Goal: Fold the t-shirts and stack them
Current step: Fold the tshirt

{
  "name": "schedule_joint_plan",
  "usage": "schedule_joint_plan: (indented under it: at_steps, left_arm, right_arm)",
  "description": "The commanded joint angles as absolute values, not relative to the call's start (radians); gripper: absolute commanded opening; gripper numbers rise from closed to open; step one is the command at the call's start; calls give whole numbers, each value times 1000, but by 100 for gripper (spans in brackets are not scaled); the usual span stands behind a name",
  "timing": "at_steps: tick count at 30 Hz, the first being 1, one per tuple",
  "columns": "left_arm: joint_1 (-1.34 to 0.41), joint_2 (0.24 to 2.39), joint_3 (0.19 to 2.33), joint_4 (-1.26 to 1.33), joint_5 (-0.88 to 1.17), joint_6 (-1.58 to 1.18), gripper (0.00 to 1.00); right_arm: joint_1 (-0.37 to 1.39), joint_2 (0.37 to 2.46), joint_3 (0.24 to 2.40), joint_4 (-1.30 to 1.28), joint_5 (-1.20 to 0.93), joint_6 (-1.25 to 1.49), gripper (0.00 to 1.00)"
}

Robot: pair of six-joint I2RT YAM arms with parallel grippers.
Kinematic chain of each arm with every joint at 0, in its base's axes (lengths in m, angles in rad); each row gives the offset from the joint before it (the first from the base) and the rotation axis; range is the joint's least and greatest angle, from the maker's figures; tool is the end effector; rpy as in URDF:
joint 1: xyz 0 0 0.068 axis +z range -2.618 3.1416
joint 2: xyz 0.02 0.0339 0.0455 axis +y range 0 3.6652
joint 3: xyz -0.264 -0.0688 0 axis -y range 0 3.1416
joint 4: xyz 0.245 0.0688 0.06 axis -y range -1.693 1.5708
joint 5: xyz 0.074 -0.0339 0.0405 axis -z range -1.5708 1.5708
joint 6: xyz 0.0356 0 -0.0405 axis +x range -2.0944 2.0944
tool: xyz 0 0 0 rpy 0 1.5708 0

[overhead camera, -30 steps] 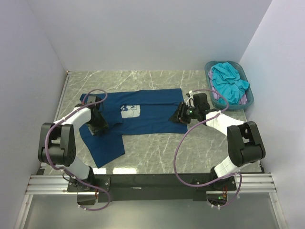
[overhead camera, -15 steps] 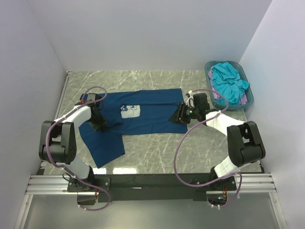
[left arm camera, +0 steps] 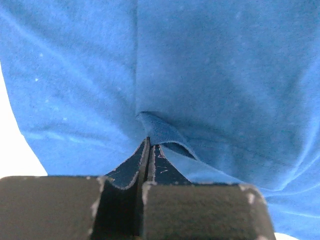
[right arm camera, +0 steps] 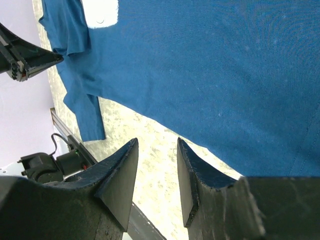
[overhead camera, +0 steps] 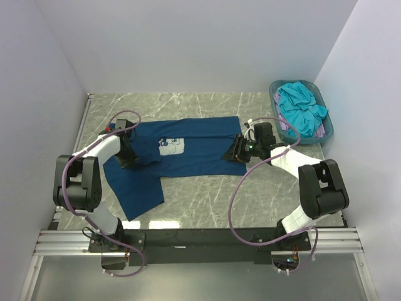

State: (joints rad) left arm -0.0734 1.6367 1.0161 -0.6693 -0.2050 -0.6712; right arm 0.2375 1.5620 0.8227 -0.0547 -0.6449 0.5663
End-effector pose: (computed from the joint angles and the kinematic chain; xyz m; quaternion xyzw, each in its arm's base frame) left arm 0.3015 -0.0149 0.1787 -0.3037 0.9371 0.0437 0.1666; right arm 0.2972 0.0940 0.1837 0.0253 0.8856 0.4104 0.2158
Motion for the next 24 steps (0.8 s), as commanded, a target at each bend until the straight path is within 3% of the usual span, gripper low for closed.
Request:
schedule_joint_plan:
  at_steps: [1, 16, 19, 24]
  left_arm:
    - [-75, 1605, 1023, -701, -236, -658, 1]
    - [-78, 1519, 925, -772, -148, -653, 4]
    - [-84, 1534, 927, -779, -126, -653, 16]
    - [-83, 1482, 953, -813, -135, -661, 46]
  right_arm:
    - [235, 1557, 822, -38, -661, 554, 44]
    - [235, 1555, 859, -118, -621, 522, 45]
    - [235, 1551, 874, -156, -591, 505, 44]
    - [236, 1516, 914, -244, -471, 451, 45]
